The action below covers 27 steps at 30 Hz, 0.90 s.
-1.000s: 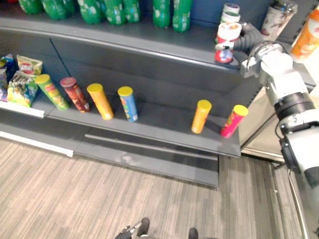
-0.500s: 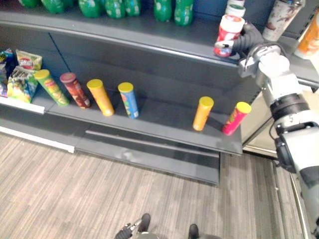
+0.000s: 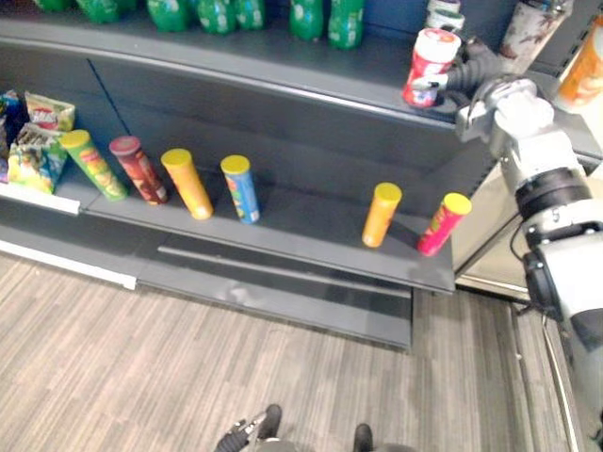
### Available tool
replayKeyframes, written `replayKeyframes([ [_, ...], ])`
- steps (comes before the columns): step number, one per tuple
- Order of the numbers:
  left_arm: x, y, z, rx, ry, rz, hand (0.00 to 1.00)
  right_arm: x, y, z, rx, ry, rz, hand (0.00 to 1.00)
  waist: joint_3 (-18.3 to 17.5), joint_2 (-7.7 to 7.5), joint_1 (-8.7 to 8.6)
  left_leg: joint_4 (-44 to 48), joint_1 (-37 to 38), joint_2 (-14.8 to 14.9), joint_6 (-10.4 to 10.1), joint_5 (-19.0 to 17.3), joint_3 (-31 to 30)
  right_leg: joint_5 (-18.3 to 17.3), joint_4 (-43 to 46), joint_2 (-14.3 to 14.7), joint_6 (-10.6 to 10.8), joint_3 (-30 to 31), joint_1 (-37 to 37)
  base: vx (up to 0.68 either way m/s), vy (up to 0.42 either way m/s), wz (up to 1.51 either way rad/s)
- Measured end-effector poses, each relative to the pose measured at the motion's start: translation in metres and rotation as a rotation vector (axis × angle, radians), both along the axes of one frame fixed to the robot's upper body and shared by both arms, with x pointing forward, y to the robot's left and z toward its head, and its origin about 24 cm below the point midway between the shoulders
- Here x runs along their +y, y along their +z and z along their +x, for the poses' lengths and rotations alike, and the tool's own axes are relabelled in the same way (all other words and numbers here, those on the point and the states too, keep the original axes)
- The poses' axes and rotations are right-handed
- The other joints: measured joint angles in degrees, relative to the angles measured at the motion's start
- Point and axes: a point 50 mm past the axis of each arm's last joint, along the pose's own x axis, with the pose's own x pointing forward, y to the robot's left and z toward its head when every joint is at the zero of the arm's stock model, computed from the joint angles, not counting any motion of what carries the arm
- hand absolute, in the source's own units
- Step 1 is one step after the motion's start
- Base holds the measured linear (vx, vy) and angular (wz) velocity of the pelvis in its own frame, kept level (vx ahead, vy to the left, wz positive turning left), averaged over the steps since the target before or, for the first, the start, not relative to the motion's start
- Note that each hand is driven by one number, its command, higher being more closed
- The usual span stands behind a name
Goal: Put the gum and the chips on the shelf.
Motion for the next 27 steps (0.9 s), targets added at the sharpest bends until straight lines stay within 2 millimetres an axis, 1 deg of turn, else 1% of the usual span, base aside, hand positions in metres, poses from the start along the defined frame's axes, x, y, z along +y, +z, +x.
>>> replayKeyframes([
  [3, 0.003, 0.001, 0.0, -0.004, 0.021, 0.003, 0.0, -0.012, 0.018, -0.006, -0.047, -0.011, 0.017, 0.0, 0.29, -0.27, -0.52, 0.0, 0.44, 0.06, -0.03, -0.05, 0.49, 0.05, 0.0, 0.08, -0.01, 0.58, 0.09, 0.02, 0.005, -0.12],
  [5, 0.005, 0.001, -0.002, -0.004, 0.038, 0.003, 0.0, -0.018, 0.036, -0.015, -0.111, -0.008, 0.009, 0.0, 0.41, -0.26, -0.8, 0.0, 0.88, 0.15, -0.06, -0.23, 1.42, 0.09, 0.01, 0.18, 0.03, 1.36, 0.09, 0.02, 0.008, -0.19],
  [6, 0.005, 0.001, -0.003, -0.002, 0.042, 0.003, 0.0, -0.019, 0.045, -0.02, -0.149, 0.009, 0.011, 0.0, 0.42, -0.24, -1.0, 0.0, 1.21, 0.24, -0.07, -0.36, 1.97, 0.21, 0.0, 0.28, -0.07, 1.92, 0.05, 0.02, 0.007, -0.21],
  [9, 0.006, 0.0, -0.004, -0.006, 0.066, -0.003, 0.0, -0.018, 0.061, -0.031, -0.216, 0.038, -0.014, 0.0, 0.46, -0.17, -1.6, 0.0, 1.94, 0.52, -0.2, -0.74, 3.43, 0.31, 0.02, 0.64, -0.18, 3.22, -0.04, 0.01, 0.005, -0.24],
  [10, 0.006, 0.0, -0.004, -0.005, 0.071, -0.005, 0.0, -0.016, 0.064, -0.034, -0.229, 0.052, -0.023, 0.0, 0.47, -0.15, -1.78, 0.0, 1.98, 0.56, -0.2, -0.78, 3.65, 0.3, 0.0, 0.68, -0.18, 3.43, -0.14, 0.0, 0.004, -0.21],
  [11, 0.006, 0.0, -0.005, -0.003, 0.077, -0.006, 0.0, -0.013, 0.069, -0.04, -0.261, 0.086, -0.026, 0.0, 0.54, -0.04, -2.52, 0.0, 1.96, 0.58, -0.25, -0.82, 3.81, 0.3, -0.02, 0.71, -0.18, 3.61, -0.26, 0.0, 0.007, -0.14],
  [12, 0.006, 0.0, -0.007, 0.0, 0.079, -0.006, 0.0, -0.011, 0.07, -0.046, -0.288, 0.12, -0.033, 0.0, 0.55, -0.01, -2.83, 0.0, 2.16, 0.58, -0.32, -0.98, 4.2, 0.3, 0.02, 0.73, -0.17, 3.99, -0.27, 0.0, 0.014, -0.19],
  [14, 0.006, 0.0, -0.008, 0.001, 0.085, -0.009, 0.0, -0.012, 0.064, -0.051, -0.305, 0.149, -0.055, 0.0, 0.54, -0.02, -2.82, 0.0, 2.71, 0.58, -0.24, -1.22, 5.11, 0.29, 0.08, 0.78, -0.17, 4.83, -0.27, 0.01, 0.016, -0.19],
  [15, 0.007, 0.0, -0.009, 0.003, 0.085, -0.008, 0.0, -0.012, 0.059, -0.054, -0.309, 0.161, -0.073, 0.0, 0.53, 0.0, -3.14, 0.0, 2.75, 0.53, -0.19, -1.27, 5.22, 0.29, 0.1, 0.75, -0.16, 4.98, -0.29, 0.01, 0.017, -0.09],
  [17, 0.007, -0.001, -0.012, 0.01, 0.088, -0.009, 0.0, -0.012, 0.045, -0.061, -0.299, 0.206, -0.091, 0.0, 0.49, -0.04, -3.87, -0.01, 2.72, 0.48, -0.18, -1.33, 5.4, 0.29, 0.19, 0.71, -0.16, 5.14, -0.51, 0.01, 0.014, -0.06],
  [19, 0.007, -0.001, -0.013, 0.014, 0.093, -0.011, 0.0, -0.012, 0.032, -0.068, -0.287, 0.255, -0.106, 0.0, 0.4, -0.01, -4.09, -0.01, 2.66, 0.5, -0.16, -1.38, 5.91, 0.29, 0.55, 0.77, -0.16, 5.46, -1.01, 0.02, 0.008, -0.12],
  [21, 0.007, -0.001, -0.014, 0.018, 0.089, -0.009, 0.0, -0.01, 0.025, -0.078, -0.293, 0.303, -0.11, 0.0, 0.27, 0.08, -4.26, -0.01, 2.71, 0.49, -0.03, -1.51, 6.39, 0.28, 0.93, 0.8, -0.15, 5.85, -1.37, 0.02, 0.007, -0.12],
  [23, 0.007, -0.002, -0.015, 0.022, 0.087, -0.009, 0.0, -0.009, 0.019, -0.096, -0.345, 0.364, -0.079, 0.0, -0.29, 0.08, -4.3, -0.01, 2.63, 0.42, 0.01, -1.62, 6.51, 0.26, 0.93, 0.77, -0.14, 6.0, -1.56, 0.02, 0.01, -0.05],
  [24, 0.004, -0.002, -0.016, 0.024, 0.088, -0.014, 0.0, -0.01, 0.016, -0.112, -0.4, 0.402, -0.057, 0.0, -0.7, 0.1, -4.3, -0.01, 2.61, 0.36, 0.03, -1.68, 6.5, 0.23, 0.93, 0.7, -0.14, 6.0, -1.58, 0.0, 0.0, 0.0],
  [25, 0.005, -0.002, -0.016, 0.025, 0.091, -0.014, 0.0, -0.011, 0.015, -0.121, -0.435, 0.418, -0.041, 0.0, -0.9, 0.12, -4.29, -0.02, 2.6, 0.32, 0.09, -1.73, 6.49, 0.22, 0.93, 0.66, -0.14, 6.0, -1.58, 0.03, 0.017, -0.01],
  [27, 0.004, -0.003, -0.02, 0.035, 0.105, -0.015, 0.0, -0.017, 0.011, -0.152, -0.584, 0.446, 0.036, 0.0, -1.94, 0.12, -4.67, -0.02, 2.57, 0.12, 0.13, -1.77, 6.5, 0.11, 1.05, 0.45, -0.08, 6.02, -1.68, 0.0, 0.0, 0.0],
])
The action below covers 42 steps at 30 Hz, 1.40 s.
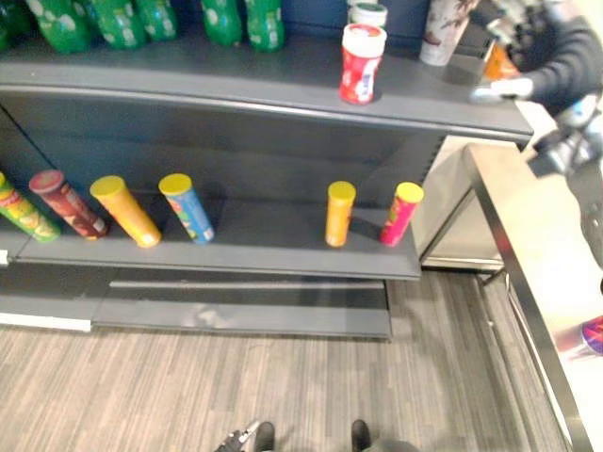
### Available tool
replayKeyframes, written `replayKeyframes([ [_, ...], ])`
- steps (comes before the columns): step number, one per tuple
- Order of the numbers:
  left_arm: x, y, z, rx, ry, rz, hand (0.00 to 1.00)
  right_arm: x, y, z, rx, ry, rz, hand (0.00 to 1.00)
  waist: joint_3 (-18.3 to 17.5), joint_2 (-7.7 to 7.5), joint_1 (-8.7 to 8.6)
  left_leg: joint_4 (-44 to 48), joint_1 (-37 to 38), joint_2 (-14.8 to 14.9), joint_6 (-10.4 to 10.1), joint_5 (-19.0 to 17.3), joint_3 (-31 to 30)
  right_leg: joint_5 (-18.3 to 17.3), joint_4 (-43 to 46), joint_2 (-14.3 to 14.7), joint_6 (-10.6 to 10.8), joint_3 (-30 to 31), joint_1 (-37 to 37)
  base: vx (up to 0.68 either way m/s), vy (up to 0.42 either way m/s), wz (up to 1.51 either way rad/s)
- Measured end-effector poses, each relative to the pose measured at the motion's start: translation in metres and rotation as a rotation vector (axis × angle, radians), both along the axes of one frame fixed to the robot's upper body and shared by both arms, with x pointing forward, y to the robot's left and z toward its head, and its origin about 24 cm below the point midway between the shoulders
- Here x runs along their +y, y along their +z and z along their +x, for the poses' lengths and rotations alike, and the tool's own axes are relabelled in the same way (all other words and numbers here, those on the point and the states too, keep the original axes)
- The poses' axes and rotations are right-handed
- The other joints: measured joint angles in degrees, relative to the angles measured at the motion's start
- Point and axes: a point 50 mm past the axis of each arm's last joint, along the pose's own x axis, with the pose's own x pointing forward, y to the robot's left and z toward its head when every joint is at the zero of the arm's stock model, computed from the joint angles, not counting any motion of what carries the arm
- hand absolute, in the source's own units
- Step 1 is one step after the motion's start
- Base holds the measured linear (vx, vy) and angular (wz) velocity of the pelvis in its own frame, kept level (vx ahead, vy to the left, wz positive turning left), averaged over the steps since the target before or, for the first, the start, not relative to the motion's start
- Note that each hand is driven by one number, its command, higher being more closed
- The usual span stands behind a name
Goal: Put the gum and the chips on the shelf.
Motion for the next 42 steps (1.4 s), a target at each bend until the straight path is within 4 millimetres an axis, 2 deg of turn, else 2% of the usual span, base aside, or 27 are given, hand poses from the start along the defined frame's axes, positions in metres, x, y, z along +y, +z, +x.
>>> replayKeyframes([
  [2, 0.0, -0.001, -0.005, 0.012, 0.007, 0.004, 0.0, -0.004, -0.01, -0.017, -0.057, 0.034, 0.094, 0.0, -1.11, -0.06, -0.84, 0.0, 0.0, -0.06, 0.04, -0.03, -0.04, -0.09, 0.12, -0.08, 0.0, -0.01, 0.0, 0.0, 0.0, 0.0],
  [5, 0.002, -0.001, -0.013, 0.034, 0.02, 0.021, 0.0, 0.002, -0.035, -0.042, -0.095, 0.102, 0.191, 0.0, -2.77, -0.03, -1.71, -0.15, 0.16, -0.03, 0.06, -0.05, 0.05, -0.12, 0.31, -0.04, 0.03, 0.16, 0.0, -0.01, 0.0, 0.0],
  [7, 0.002, -0.002, -0.016, 0.046, 0.018, 0.029, 0.0, 0.007, -0.048, -0.051, -0.088, 0.135, 0.241, 0.0, -3.45, -0.06, -2.34, -0.25, 0.29, -0.01, 0.04, -0.06, 0.04, -0.34, 0.39, -0.02, 0.26, 0.24, 0.08, -0.04, -0.003, -0.01],
  [9, 0.003, -0.002, -0.018, 0.053, 0.025, 0.041, 0.0, 0.011, -0.069, -0.057, -0.043, 0.161, 0.337, 0.0, -4.0, -0.12, -2.42, -0.31, 0.54, 0.01, -0.11, -0.27, 0.18, -0.37, 0.33, 0.01, 0.24, 0.49, 0.14, -0.07, -0.005, -0.03],
  [11, 0.004, -0.002, -0.019, 0.06, 0.029, 0.053, 0.0, 0.027, -0.107, -0.056, 0.126, 0.213, 0.428, 0.0, -4.38, -0.02, -2.37, -0.35, 1.08, 0.07, 0.05, -0.36, 0.18, -0.38, 0.31, 0.01, 0.22, 0.62, 0.51, -0.08, -0.008, 0.0],
  [14, 0.003, -0.002, -0.021, 0.065, 0.022, 0.056, 0.0, 0.052, -0.159, -0.058, 0.375, 0.22, 0.463, 0.0, -4.59, 0.07, -2.33, -0.35, 1.07, 0.17, 0.03, -0.35, 0.17, -0.44, 0.32, 0.0, 0.08, 0.93, 0.39, -0.02, -0.005, -0.02],
  [15, 0.003, -0.002, -0.021, 0.066, 0.018, 0.057, 0.0, 0.055, -0.171, -0.057, 0.432, 0.2, 0.457, 0.0, -4.58, 0.11, -2.33, -0.35, 1.07, 0.15, 0.03, -0.35, 0.18, -0.4, 0.33, -0.02, 0.14, 0.99, 0.38, -0.01, 0.0, -0.03],
  [16, 0.002, -0.003, -0.021, 0.071, 0.002, 0.058, 0.0, 0.061, -0.204, -0.057, 0.579, 0.146, 0.44, 0.0, -4.63, 0.18, -2.32, -0.35, 1.06, 0.1, 0.03, -0.35, 0.18, -0.37, 0.33, -0.05, 0.18, 1.09, 0.34, 0.0, 0.0, 0.0],
  [18, 0.003, -0.002, -0.022, 0.073, -0.005, 0.061, 0.0, 0.065, -0.237, -0.057, 0.727, 0.074, 0.393, 0.0, -4.71, 0.06, -2.33, -0.35, 1.06, 0.02, 0.03, -0.35, 0.19, -0.36, 0.34, -0.12, 0.21, 1.13, 0.33, 0.0, 0.0, 0.0],
  [19, 0.002, -0.002, -0.021, 0.073, -0.014, 0.062, 0.0, 0.065, -0.261, -0.058, 0.826, 0.01, 0.33, 0.0, -4.71, 0.06, -2.32, -0.35, 1.04, -0.08, 0.03, -0.35, 0.22, -0.35, 0.34, -0.21, 0.23, 1.18, 0.29, 0.0, 0.0, 0.0],
  [20, 0.002, -0.003, -0.021, 0.074, -0.015, 0.062, 0.0, 0.064, -0.273, -0.059, 0.872, -0.022, 0.297, 0.0, -4.64, 0.16, -2.36, -0.33, 1.06, -0.33, 0.06, -0.33, 0.29, -0.34, 0.21, -0.28, 0.25, 1.18, 0.57, 0.03, 0.02, 0.01],
  [22, 0.001, -0.003, -0.021, 0.075, -0.03, 0.06, 0.0, 0.056, -0.313, -0.065, 1.027, -0.118, 0.232, 0.0, -4.59, 0.48, -2.35, -0.32, 1.08, -0.7, 0.18, -0.33, 0.32, -0.11, 0.16, -0.58, 0.66, 1.18, 0.64, 0.04, 0.023, 0.02],
  [24, -0.002, -0.004, -0.022, 0.082, -0.042, 0.054, 0.0, 0.035, -0.349, -0.075, 1.177, -0.267, 0.215, 0.0, -4.61, 1.14, -2.41, -0.27, 1.11, -1.08, 0.38, -0.37, 0.43, -0.11, 0.11, -0.89, 0.67, 1.27, 0.67, 0.05, 0.022, 0.0],
  [27, -0.005, -0.005, -0.025, 0.097, -0.047, 0.044, 0.0, 0.012, -0.375, -0.088, 1.279, -0.419, 0.224, 0.0, -4.78, 1.82, -2.59, -0.23, 1.35, -1.3, 0.44, -0.45, 0.88, -0.11, 0.15, -1.05, 0.66, 1.61, 0.77, 0.04, 0.017, -0.07],
  [28, -0.007, -0.006, -0.025, 0.099, -0.049, 0.038, 0.0, 0.0, -0.39, -0.099, 1.348, -0.495, 0.237, 0.0, -4.73, 2.38, -2.56, -0.2, 1.51, -1.38, 0.43, -0.54, 1.53, -0.1, 0.21, -1.08, 0.66, 1.94, 0.77, 0.04, 0.016, -0.11],
  [30, -0.01, -0.006, -0.026, 0.103, -0.048, 0.032, 0.0, -0.01, -0.405, -0.11, 1.42, -0.564, 0.223, 0.0, -4.56, 2.75, -2.61, -0.19, 2.02, -1.44, 0.52, -0.66, 1.71, -0.11, 0.28, -1.1, 0.67, 2.2, 0.98, 0.03, 0.011, -0.11],
  [31, -0.012, -0.007, -0.027, 0.104, -0.048, 0.026, 0.0, -0.016, -0.421, -0.123, 1.505, -0.621, 0.235, 0.0, -4.45, 3.27, -2.66, -0.22, 2.32, -1.46, 0.79, -0.9, 1.81, -0.13, 0.25, -1.13, 0.68, 2.25, 1.26, 0.02, 0.006, -0.05],
  [37, -0.016, -0.008, -0.026, 0.105, -0.052, 0.02, 0.0, -0.03, -0.462, -0.173, 1.765, -0.795, 0.252, 0.0, -3.72, 3.74, -2.75, -0.33, 3.16, -1.5, 0.86, -1.27, 2.27, -0.97, 0.99, -1.04, 0.94, 2.86, 1.42, 0.0, 0.0, -0.03],
  [42, -0.018, -0.008, -0.029, 0.112, -0.039, 0.026, 0.0, -0.027, -0.476, -0.199, 1.875, -0.87, 0.318, 0.0, -3.49, 4.11, -2.86, -0.33, 3.32, -1.51, 0.88, -1.5, 3.59, -1.19, 1.17, -0.85, 0.6, 4.17, 0.85, 0.0, 0.003, -0.12],
])
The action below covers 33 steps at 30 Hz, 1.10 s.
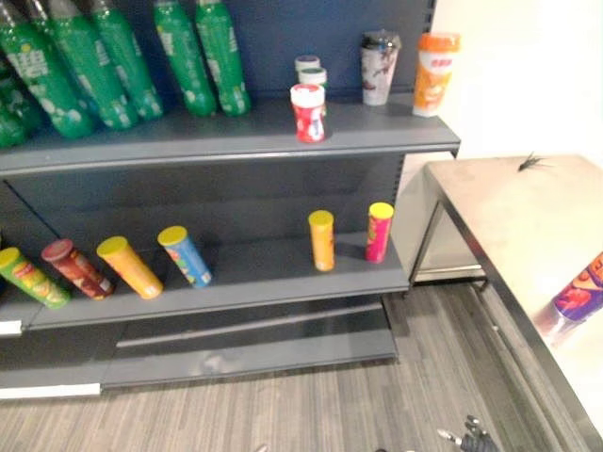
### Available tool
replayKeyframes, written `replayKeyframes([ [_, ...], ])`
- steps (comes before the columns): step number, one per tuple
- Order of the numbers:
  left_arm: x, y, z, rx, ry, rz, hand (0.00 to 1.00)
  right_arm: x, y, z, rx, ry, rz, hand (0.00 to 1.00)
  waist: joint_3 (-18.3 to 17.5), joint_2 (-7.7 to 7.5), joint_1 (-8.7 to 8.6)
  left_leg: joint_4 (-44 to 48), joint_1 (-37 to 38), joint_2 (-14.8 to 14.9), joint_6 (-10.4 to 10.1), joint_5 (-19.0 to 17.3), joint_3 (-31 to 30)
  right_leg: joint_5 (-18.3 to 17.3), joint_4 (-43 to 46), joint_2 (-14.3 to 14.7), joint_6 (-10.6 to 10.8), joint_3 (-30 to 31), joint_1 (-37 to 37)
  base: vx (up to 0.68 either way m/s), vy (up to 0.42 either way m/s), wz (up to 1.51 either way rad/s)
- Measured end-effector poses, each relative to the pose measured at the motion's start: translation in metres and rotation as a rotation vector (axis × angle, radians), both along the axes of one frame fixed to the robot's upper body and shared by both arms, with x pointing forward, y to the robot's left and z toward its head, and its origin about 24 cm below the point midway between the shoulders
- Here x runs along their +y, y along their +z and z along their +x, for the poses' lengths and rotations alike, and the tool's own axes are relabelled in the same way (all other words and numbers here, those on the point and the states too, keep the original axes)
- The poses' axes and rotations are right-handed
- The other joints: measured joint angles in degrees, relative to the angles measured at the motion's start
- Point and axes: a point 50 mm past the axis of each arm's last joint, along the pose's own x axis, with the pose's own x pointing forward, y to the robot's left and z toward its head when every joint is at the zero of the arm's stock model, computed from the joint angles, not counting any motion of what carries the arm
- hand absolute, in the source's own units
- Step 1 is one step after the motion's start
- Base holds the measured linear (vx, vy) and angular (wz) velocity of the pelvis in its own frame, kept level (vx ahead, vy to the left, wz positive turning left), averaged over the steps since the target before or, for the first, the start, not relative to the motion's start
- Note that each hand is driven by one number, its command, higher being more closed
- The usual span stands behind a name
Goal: Put the gum and the chips on the shelf.
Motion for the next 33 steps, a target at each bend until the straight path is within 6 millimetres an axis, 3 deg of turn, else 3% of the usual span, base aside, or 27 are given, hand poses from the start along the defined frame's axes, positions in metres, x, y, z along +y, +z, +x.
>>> replayKeyframes([
  [6, 0.002, 0.001, -0.001, -0.013, 0.044, 0.001, 0.0, 0.011, -0.009, -0.015, 0.061, -0.047, 0.05, 0.0, 0.86, -0.93, 0.21, 2.09, 0.99, -0.5, 0.52, -1.63, 3.01, -0.14, 1.3, 0.02, 1.02, 2.98, -0.26, 0.04, 0.018, -0.28],
  [8, 0.005, 0.004, 0.007, -0.083, 0.119, 0.001, 0.0, 0.017, -0.009, -0.01, 0.042, -0.07, 0.075, 0.0, 3.9, -1.94, 0.37, 13.3, -1.16, -0.64, 1.01, -7.64, 5.16, -1.43, 4.4, -0.09, 1.62, 5.03, -0.04, 0.0, 0.046, -0.46],
  [11, -0.001, 0.005, 0.012, -0.13, 0.17, -0.022, 0.0, 0.013, 0.0, -0.007, -0.028, -0.126, 0.079, 0.0, 5.73, -0.01, 0.31, 29.22, -6.31, 1.38, 1.82, -16.22, 6.35, -2.67, 8.3, 1.59, 2.14, 6.12, -0.42, -0.03, 0.094, -0.34],
  [13, -0.003, 0.006, 0.015, -0.155, 0.197, -0.037, 0.0, 0.013, 0.005, -0.005, -0.067, -0.135, 0.073, 0.0, 6.74, 0.55, 0.4, 36.29, -7.96, 2.15, 2.8, -20.08, 7.68, -3.43, 10.75, 2.78, 3.0, 7.98, -1.3, -0.05, 0.176, -0.55],
  [16, -0.003, 0.01, 0.022, -0.212, 0.243, -0.056, 0.0, 0.012, 0.015, 0.008, -0.154, -0.176, 0.072, 0.0, 10.27, 0.32, 0.83, 43.32, -8.11, 4.42, 5.03, -24.19, 15.48, -2.61, 12.96, 3.49, 4.96, 13.33, -3.79, -0.18, 0.266, -1.33],
  [18, -0.003, 0.012, 0.028, -0.242, 0.24, -0.056, 0.0, 0.013, 0.021, 0.011, -0.192, -0.215, 0.072, 0.0, 12.48, 0.29, 1.04, 45.58, -7.82, 5.41, 6.1, -25.84, 19.7, -2.63, 12.71, 0.15, 4.88, 8.53, -5.61, -0.22, 0.208, -1.25],
  [19, -0.003, 0.012, 0.032, -0.251, 0.228, -0.059, 0.0, 0.012, 0.023, 0.007, -0.197, -0.225, 0.056, 0.0, 14.01, 1.19, 0.91, 46.41, -7.15, 6.28, 7.09, -27.3, 22.21, -2.86, 12.43, -3.69, 3.99, 1.26, -6.59, -0.19, 0.188, -0.99],
  [20, -0.003, 0.013, 0.033, -0.253, 0.218, -0.057, 0.0, 0.012, 0.023, 0.003, -0.187, -0.227, 0.051, 0.0, 14.23, 0.95, 0.93, 46.37, -6.76, 6.74, 7.17, -27.38, 23.6, -2.65, 12.6, -5.76, 3.38, -2.68, -7.32, -0.23, 0.225, -1.11],
  [21, -0.003, 0.013, 0.033, -0.251, 0.193, -0.054, 0.0, 0.013, 0.022, -0.004, -0.166, -0.227, 0.046, 0.0, 14.28, 1.18, 0.73, 46.02, -6.25, 7.99, 7.45, -27.28, 25.94, -2.33, 14.77, -8.93, 0.55, -9.27, -8.4, -0.12, 0.122, -0.9],
  [23, -0.001, 0.014, 0.034, -0.25, 0.167, -0.049, 0.0, 0.015, 0.021, -0.012, -0.143, -0.227, 0.038, 0.0, 14.14, 1.31, 0.44, 44.05, -4.49, 10.25, 8.17, -26.11, 31.24, -3.27, 24.41, -11.68, -1.95, -13.6, -9.99, -0.03, 0.007, -1.13],
  [24, 0.001, 0.014, 0.035, -0.251, 0.158, -0.045, 0.0, 0.015, 0.022, -0.01, -0.149, -0.221, 0.036, 0.0, 14.13, 0.84, 0.48, 41.27, -2.9, 10.36, 7.65, -24.83, 34.94, -4.06, 29.81, -13.7, -3.17, -15.5, -10.36, 0.03, -0.072, -1.23],
  [27, 0.002, 0.015, 0.036, -0.251, 0.132, -0.039, 0.0, 0.016, 0.023, 0.002, -0.17, -0.187, 0.032, 0.0, 13.5, 0.54, 0.6, 36.83, -2.16, 10.59, 6.27, -23.09, 40.94, -4.81, 35.04, -17.08, -4.19, -21.83, -9.68, 0.06, -0.109, -1.38],
  [28, 0.006, 0.016, 0.037, -0.249, 0.108, -0.031, 0.0, 0.016, 0.02, 0.008, -0.159, -0.163, 0.027, 0.0, 13.05, -0.72, 0.6, 34.71, -2.4, 9.9, 6.09, -22.91, 42.98, -4.84, 33.95, -19.3, -3.76, -28.15, -7.3, 0.07, -0.093, -1.32],
  [29, 0.007, 0.017, 0.038, -0.25, 0.099, -0.027, 0.0, 0.016, 0.018, 0.01, -0.15, -0.158, 0.031, 0.0, 12.73, -1.33, 0.89, 33.96, -2.54, 9.62, 5.83, -22.53, 43.85, -5.18, 32.07, -19.84, -2.91, -31.06, -5.99, 0.07, -0.141, -1.75],
  [30, 0.007, 0.017, 0.041, -0.25, 0.088, -0.031, 0.0, 0.015, 0.016, 0.02, -0.151, -0.137, 0.03, 0.0, 12.71, -1.32, 1.71, 32.18, -3.08, 9.43, 5.28, -20.15, 44.41, -7.67, 25.61, -19.16, -2.06, -37.7, -4.65, 0.07, -0.171, -1.65],
  [31, 0.007, 0.016, 0.041, -0.239, 0.085, -0.033, 0.0, 0.013, 0.014, 0.026, -0.141, -0.115, 0.028, 0.0, 12.69, -1.33, 1.94, 29.84, -2.32, 9.23, 4.1, -18.51, 46.5, -8.68, 21.5, -18.08, -2.74, -42.23, -4.05, 0.12, -0.223, -1.46],
  [33, 0.005, 0.017, 0.049, -0.252, 0.069, -0.039, 0.0, 0.011, 0.012, 0.025, -0.114, -0.079, 0.007, 0.0, 12.38, -0.79, 1.12, 27.51, -1.11, 8.71, 2.66, -15.97, 47.55, -8.87, 18.2, -16.12, -2.73, -41.43, -3.86, 0.2, -0.168, -0.64],
])
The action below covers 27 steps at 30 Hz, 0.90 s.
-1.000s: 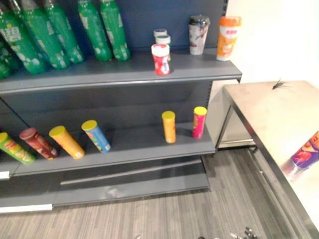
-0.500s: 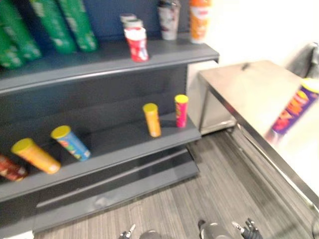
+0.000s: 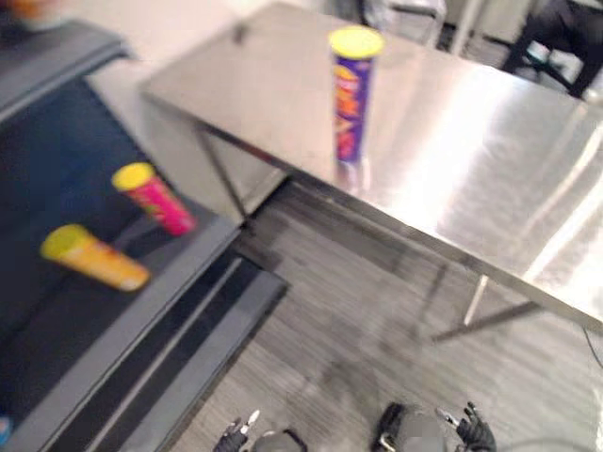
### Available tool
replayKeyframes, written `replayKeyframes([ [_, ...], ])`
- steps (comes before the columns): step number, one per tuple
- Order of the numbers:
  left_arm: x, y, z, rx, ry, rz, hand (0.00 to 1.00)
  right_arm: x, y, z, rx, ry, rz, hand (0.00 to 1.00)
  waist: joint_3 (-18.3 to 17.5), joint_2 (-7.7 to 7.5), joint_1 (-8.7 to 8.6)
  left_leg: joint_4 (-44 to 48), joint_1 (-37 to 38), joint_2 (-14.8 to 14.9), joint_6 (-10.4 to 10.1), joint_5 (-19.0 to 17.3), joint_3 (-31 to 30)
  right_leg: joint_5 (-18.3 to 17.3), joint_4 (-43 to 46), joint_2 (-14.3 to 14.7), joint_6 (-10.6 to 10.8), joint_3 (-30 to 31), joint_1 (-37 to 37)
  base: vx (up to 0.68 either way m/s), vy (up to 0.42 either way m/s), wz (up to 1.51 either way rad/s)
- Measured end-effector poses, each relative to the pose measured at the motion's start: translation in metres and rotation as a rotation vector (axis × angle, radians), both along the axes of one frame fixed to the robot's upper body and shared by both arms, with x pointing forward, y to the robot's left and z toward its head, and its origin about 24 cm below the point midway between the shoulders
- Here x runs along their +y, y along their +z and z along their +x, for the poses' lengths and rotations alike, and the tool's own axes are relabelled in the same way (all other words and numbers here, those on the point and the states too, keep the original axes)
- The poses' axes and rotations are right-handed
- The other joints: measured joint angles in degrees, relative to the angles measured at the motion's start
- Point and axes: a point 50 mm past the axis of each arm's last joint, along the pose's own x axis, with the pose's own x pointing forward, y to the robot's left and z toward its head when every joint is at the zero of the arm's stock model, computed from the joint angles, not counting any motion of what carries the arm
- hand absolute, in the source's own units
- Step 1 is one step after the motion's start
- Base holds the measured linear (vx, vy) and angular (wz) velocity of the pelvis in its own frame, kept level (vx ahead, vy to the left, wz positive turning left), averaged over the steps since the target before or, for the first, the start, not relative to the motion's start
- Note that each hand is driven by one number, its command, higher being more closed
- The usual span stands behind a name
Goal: Put the gum and the chips on the shelf.
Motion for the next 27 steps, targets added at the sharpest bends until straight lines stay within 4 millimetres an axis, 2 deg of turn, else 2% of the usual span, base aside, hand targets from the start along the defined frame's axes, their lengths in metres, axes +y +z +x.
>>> replayKeyframes([
  [1, -0.004, 0.001, 0.008, -0.018, -0.01, -0.008, 0.0, -0.002, -0.002, -0.003, 0.018, 0.012, -0.007, 0.0, -0.07, -0.07, -0.39, -1.76, 1.12, 0.07, -0.11, 1.69, 1.07, 0.14, 0.14, 0.42, -0.22, 0.96, -0.04, 0.27, -0.135, -0.3],
  [3, -0.019, 0.002, 0.022, -0.049, -0.028, -0.04, 0.0, -0.004, -0.003, -0.007, 0.029, 0.011, -0.009, 0.0, -0.2, 0.48, -1.53, -4.33, 3.37, -0.19, -0.18, 3.82, 1.34, 1.29, 10.13, -0.89, -2.69, 2.58, -4.64, 0.26, -0.143, -0.3],
  [4, -0.027, 0.002, 0.033, -0.065, -0.027, -0.058, 0.0, -0.009, 0.0, -0.003, 0.01, 0.014, -0.026, 0.0, 0.07, 2.26, -1.73, -4.74, 4.24, 2.49, -0.43, 4.01, 3.03, -2.83, 6.97, 3.52, -0.02, 4.11, -8.01, 0.25, -0.22, -0.52],
  [5, -0.024, 0.002, 0.034, -0.057, -0.029, -0.05, 0.0, -0.006, 0.0, -0.002, 0.007, 0.019, -0.021, 0.0, -0.49, 1.47, -1.93, -4.24, 4.41, 3.38, -1.35, 4.59, 4.11, 2.14, -4.91, 6.86, -2.04, 4.11, -7.36, 0.32, -0.306, -0.62],
  [6, -0.028, 0.004, 0.043, -0.077, -0.039, -0.051, 0.0, -0.005, -0.001, -0.004, 0.007, 0.013, -0.02, 0.0, -0.24, 1.05, -2.9, -2.0, 4.77, 4.82, -1.69, 5.58, 4.28, 6.67, -5.83, 8.55, -4.25, 4.47, -7.73, 0.28, -0.266, -0.47],
  [8, -0.039, 0.006, 0.048, -0.103, -0.042, -0.079, 0.0, -0.012, 0.0, -0.01, 0.017, -0.02, -0.034, 0.0, -0.37, 0.85, -3.57, 2.32, 3.78, 5.67, -1.05, 9.99, 3.54, 5.62, -6.06, 8.55, -4.33, 6.05, -7.27, 0.21, -0.159, -0.48],
  [9, -0.047, 0.005, 0.048, -0.108, -0.028, -0.103, 0.0, -0.014, -0.001, -0.014, 0.031, -0.024, -0.039, 0.0, -0.1, 1.04, -3.81, 7.57, 2.51, 6.76, -0.34, 11.74, 0.59, 5.02, -7.39, 8.47, -4.29, 7.88, -5.53, 0.21, -0.121, -0.52],
  [10, -0.051, 0.005, 0.048, -0.11, -0.02, -0.113, 0.0, -0.016, -0.003, -0.016, 0.047, -0.026, -0.041, 0.0, 0.23, 1.1, -3.69, 10.04, 1.64, 6.89, -0.69, 10.69, -2.45, 5.0, -8.39, 8.9, -4.25, 8.62, -4.44, 0.27, -0.098, -0.7],
  [11, -0.052, 0.005, 0.047, -0.11, 0.005, -0.116, 0.0, -0.017, -0.005, -0.02, 0.071, -0.027, -0.041, 0.0, 0.61, 1.63, -2.92, 14.01, -0.85, 5.66, -1.68, 6.25, -11.2, 5.0, -10.4, 9.93, -4.25, 10.85, -1.92, 0.29, 0.012, -0.98],
  [12, -0.045, 0.007, 0.049, -0.136, 0.057, -0.098, 0.0, -0.015, -0.008, -0.019, 0.084, -0.024, -0.035, 0.0, 1.18, 0.87, -1.1, 15.5, -3.83, 1.51, -2.37, 2.66, -23.44, 5.0, -11.03, 10.31, -4.25, 13.97, 0.21, 0.24, 0.022, -1.05],
  [15, -0.027, 0.009, 0.047, -0.152, 0.152, -0.062, 0.0, -0.01, -0.011, -0.014, 0.093, -0.029, -0.013, 0.0, 1.47, 0.39, 1.37, 11.88, -8.94, -3.35, -3.03, -0.14, -35.88, 4.98, -12.08, 10.27, -4.15, 17.43, 2.83, 0.2, 0.139, -0.76],
  [16, -0.019, 0.008, 0.042, -0.139, 0.208, -0.053, 0.0, -0.01, -0.012, -0.013, 0.092, -0.033, -0.008, 0.0, 1.52, 0.28, 2.26, 6.57, -11.13, -4.36, -3.36, -0.27, -40.34, 4.69, -12.47, 9.82, -2.25, 18.08, 3.82, 0.16, 0.207, -0.63],
  [17, -0.017, 0.006, 0.039, -0.129, 0.228, -0.05, 0.0, -0.01, -0.012, -0.013, 0.091, -0.037, -0.006, 0.0, 1.51, 0.3, 2.53, 2.96, -11.68, -5.04, -3.17, 0.46, -42.22, 4.13, -12.39, 9.57, -0.83, 18.71, 4.14, 0.15, 0.272, -0.46],
  [18, -0.016, 0.004, 0.031, -0.109, 0.266, -0.059, 0.0, -0.012, -0.011, -0.012, 0.089, -0.034, -0.011, 0.0, 1.49, 1.03, 2.55, -2.87, -12.54, -5.3, -2.31, 4.88, -44.69, 3.53, -12.02, 9.62, 1.11, 19.33, 4.65, 0.13, 0.316, -0.37],
  [19, -0.015, 0.0, 0.02, -0.078, 0.301, -0.067, 0.0, -0.01, -0.013, -0.01, 0.096, -0.025, -0.002, 0.0, 1.52, 1.63, 2.84, -4.74, -13.07, -6.74, -3.54, 8.81, -46.52, 2.3, -10.85, 9.43, 3.19, 21.45, 4.82, 0.12, 0.309, -0.23],
  [20, -0.011, -0.001, 0.017, -0.068, 0.303, -0.057, 0.0, -0.007, -0.014, -0.012, 0.103, -0.018, 0.006, 0.0, 1.14, 0.8, 2.7, -5.23, -12.96, -7.44, -3.17, 8.65, -46.55, 2.25, -11.41, 8.86, 3.44, 22.3, 4.98, 0.11, 0.261, -0.02],
  [21, -0.004, 0.0, 0.016, -0.066, 0.311, -0.041, 0.0, -0.002, -0.016, -0.014, 0.111, -0.004, 0.022, 0.0, 0.92, -0.71, 2.79, -5.97, -12.94, -8.84, -2.39, 8.74, -46.45, 2.62, -12.87, 7.65, 4.02, 23.31, 5.45, 0.1, 0.201, 0.21],
  [24, 0.005, -0.001, 0.009, -0.043, 0.324, -0.023, 0.0, 0.004, -0.017, -0.015, 0.115, 0.011, 0.036, 0.0, 0.24, -2.39, 3.01, -6.74, -12.29, -11.24, -1.24, 8.59, -46.12, 3.53, -16.35, 6.53, 5.17, 25.25, 7.13, 0.08, 0.155, 0.13],
  [25, 0.005, -0.002, 0.006, -0.037, 0.327, -0.023, 0.0, 0.006, -0.018, -0.015, 0.117, 0.011, 0.043, 0.0, 0.25, -2.29, 3.21, -7.75, -10.69, -12.04, -0.97, 8.69, -45.53, 3.8, -17.27, 5.87, 5.62, 25.73, 8.18, 0.11, 0.109, -0.13],
  [26, 0.005, -0.002, 0.003, -0.029, 0.327, -0.021, 0.0, 0.006, -0.018, -0.016, 0.122, 0.008, 0.044, 0.0, -0.23, -2.89, 3.36, -8.9, -9.06, -12.4, -0.86, 8.74, -44.73, 4.17, -17.99, 5.39, 6.26, 26.45, 9.03, 0.09, 0.065, -0.22],
  [27, 0.005, -0.003, 0.001, -0.023, 0.324, -0.02, 0.0, 0.006, -0.019, -0.017, 0.124, 0.006, 0.045, 0.0, -0.54, -2.58, 3.31, -9.33, -8.67, -12.5, -0.84, 8.74, -44.57, 4.34, -18.43, 5.31, 6.52, 26.61, 9.37, 0.1, 0.029, -0.18],
])
